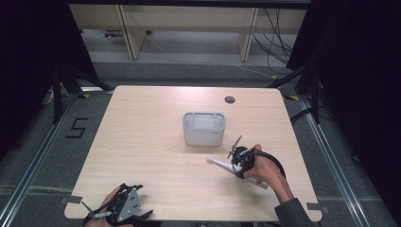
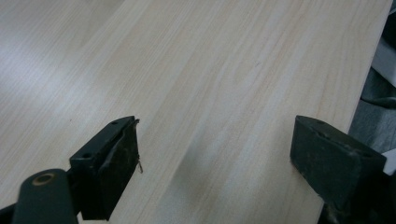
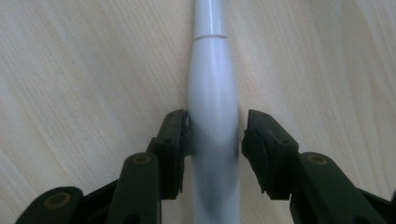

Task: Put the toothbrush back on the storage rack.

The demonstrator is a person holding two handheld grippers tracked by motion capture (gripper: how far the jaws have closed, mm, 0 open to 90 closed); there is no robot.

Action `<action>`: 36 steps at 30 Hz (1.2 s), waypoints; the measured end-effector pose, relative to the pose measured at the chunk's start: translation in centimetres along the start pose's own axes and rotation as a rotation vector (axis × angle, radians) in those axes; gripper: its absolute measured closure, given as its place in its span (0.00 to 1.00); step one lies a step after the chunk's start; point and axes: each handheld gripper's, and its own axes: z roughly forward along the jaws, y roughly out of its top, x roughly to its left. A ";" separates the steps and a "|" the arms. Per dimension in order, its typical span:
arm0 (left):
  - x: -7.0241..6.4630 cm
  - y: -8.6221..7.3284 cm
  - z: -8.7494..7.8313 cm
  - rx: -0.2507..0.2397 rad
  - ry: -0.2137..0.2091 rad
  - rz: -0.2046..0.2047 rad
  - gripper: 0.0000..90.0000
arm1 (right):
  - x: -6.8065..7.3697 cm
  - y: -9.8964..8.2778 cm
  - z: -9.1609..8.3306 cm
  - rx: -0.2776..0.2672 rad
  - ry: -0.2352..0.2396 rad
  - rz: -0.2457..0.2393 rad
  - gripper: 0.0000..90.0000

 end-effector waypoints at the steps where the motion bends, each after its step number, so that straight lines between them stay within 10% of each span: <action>1: 0.0 0.0 0.0 -0.001 0.001 0.000 0.17 | 0.0 0.2 0.0 0.007 0.001 -0.015 0.67; 23: 0.0 0.0 0.0 0.002 -0.014 0.000 0.17 | -0.9 1.2 0.6 0.095 0.080 0.018 0.74; 36: 0.1 0.0 0.0 0.000 -0.014 -0.005 0.17 | -1.2 0.6 0.0 0.031 0.105 0.034 0.74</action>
